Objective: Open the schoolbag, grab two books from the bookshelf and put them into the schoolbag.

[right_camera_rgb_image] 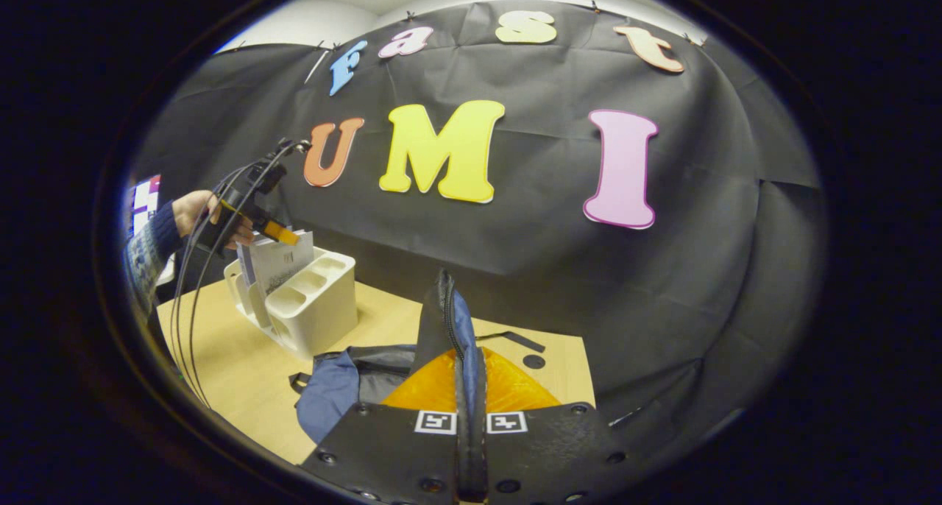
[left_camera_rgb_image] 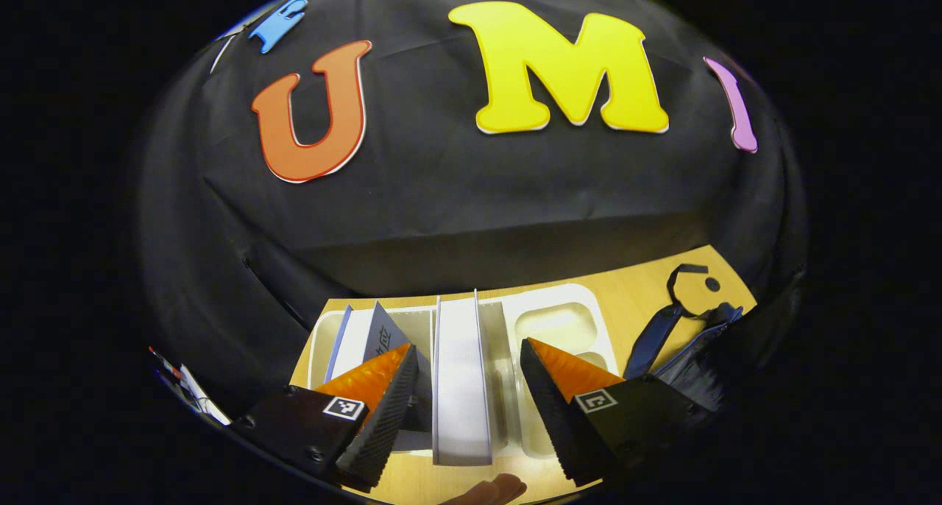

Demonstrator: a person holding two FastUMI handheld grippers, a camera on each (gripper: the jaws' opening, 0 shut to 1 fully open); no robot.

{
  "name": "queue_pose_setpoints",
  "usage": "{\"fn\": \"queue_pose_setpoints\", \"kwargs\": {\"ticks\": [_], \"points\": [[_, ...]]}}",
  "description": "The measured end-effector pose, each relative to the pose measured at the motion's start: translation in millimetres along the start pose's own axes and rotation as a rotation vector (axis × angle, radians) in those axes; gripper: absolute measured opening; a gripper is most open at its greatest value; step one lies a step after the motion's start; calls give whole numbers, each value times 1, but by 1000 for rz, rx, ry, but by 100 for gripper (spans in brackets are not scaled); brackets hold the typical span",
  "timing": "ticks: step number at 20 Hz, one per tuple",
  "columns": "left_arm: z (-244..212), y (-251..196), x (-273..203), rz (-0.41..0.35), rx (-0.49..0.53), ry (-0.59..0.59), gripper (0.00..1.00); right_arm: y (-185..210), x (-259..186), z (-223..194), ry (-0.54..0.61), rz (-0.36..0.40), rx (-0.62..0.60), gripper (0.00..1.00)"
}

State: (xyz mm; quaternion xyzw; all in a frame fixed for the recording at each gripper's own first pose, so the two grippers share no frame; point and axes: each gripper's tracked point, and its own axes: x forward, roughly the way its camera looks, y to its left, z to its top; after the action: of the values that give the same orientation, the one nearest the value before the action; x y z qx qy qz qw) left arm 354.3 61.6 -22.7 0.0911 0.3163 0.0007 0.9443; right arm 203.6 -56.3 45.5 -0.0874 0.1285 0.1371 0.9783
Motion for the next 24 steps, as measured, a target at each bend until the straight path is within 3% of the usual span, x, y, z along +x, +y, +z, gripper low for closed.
{"fn": "queue_pose_setpoints", "kwargs": {"ticks": [4, 8, 10, 11, 13, 17, 19, 24], "points": [[-30, -12, 16, -13, 28, 184, 81, -4, -2, -5, 2, -4, 19, 0], [-39, -12, 24, 10, 66, 264, 71, 0, -3, -7, -3, 9, 17, 0], [-47, -15, 24, 5, 66, 301, 60, 1, -2, -12, 5, 13, 18, 0], [-46, -17, 24, 3, 58, 303, 52, 1, -3, -13, 9, 20, 23, 0], [-50, -17, 17, 1, 43, 315, 49, 5, -2, -17, 21, 52, 39, 0], [-51, -16, -2, -12, -32, 264, 47, 0, -2, -20, 29, 52, 54, 0], [-49, -12, -16, -20, -39, 224, 51, 2, -4, -23, 33, 53, 57, 0], [-65, -7, -53, -35, -33, 188, 47, 5, 1, -30, 40, 49, 60, 0]]}}
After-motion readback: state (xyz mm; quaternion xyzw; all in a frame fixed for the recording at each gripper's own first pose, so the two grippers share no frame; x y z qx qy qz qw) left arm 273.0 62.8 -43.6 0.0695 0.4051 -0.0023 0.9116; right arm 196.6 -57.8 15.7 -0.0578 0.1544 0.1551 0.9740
